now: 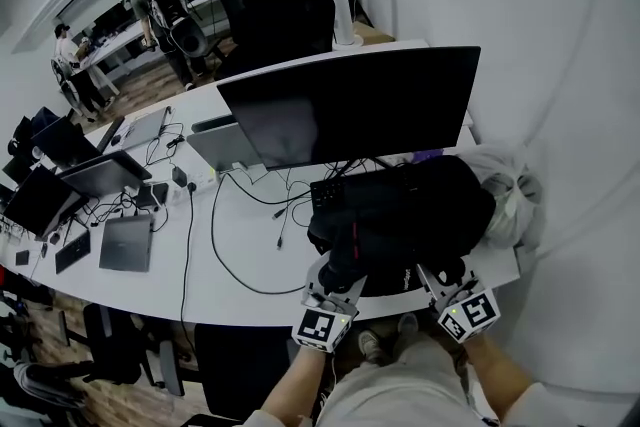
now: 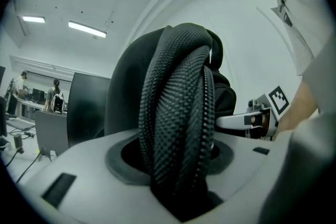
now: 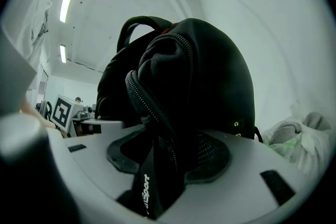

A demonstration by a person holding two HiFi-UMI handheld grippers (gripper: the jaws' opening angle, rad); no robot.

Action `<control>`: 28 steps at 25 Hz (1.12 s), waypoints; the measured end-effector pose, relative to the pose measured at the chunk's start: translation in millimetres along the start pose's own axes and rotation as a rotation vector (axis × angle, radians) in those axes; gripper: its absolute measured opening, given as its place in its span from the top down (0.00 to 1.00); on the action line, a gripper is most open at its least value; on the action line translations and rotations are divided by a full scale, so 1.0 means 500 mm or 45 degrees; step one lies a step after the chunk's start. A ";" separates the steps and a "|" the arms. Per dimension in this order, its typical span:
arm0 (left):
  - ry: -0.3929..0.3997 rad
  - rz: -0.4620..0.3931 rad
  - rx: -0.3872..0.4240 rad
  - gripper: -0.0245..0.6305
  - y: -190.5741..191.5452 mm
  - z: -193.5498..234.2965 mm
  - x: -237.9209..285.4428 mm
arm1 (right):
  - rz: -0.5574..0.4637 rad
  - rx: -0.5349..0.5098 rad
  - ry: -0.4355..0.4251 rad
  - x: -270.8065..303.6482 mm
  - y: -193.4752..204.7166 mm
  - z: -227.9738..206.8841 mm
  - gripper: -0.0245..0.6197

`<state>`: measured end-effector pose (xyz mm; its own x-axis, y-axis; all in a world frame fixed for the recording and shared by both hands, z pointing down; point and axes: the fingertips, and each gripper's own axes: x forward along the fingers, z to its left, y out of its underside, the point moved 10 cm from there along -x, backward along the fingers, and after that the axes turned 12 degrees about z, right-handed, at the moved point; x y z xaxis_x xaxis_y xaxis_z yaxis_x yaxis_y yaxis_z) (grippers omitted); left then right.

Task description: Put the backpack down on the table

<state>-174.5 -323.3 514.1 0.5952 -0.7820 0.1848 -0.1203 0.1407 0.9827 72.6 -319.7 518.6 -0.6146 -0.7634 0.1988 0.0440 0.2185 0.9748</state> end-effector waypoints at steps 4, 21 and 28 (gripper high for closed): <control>-0.002 0.012 0.009 0.63 0.009 -0.001 -0.009 | 0.007 -0.006 0.010 -0.010 0.007 0.008 0.69; -0.134 0.046 0.028 0.53 0.040 -0.052 -0.099 | 0.062 -0.069 -0.103 -0.055 0.029 0.019 0.66; -0.220 0.034 -0.012 0.53 0.051 -0.085 -0.147 | 0.072 -0.073 -0.131 -0.098 0.051 0.022 0.66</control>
<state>-187.4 -236.6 526.0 0.4466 -0.8704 0.2071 -0.1265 0.1677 0.9777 94.9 -270.0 532.8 -0.6872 -0.6839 0.2450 0.1240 0.2220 0.9671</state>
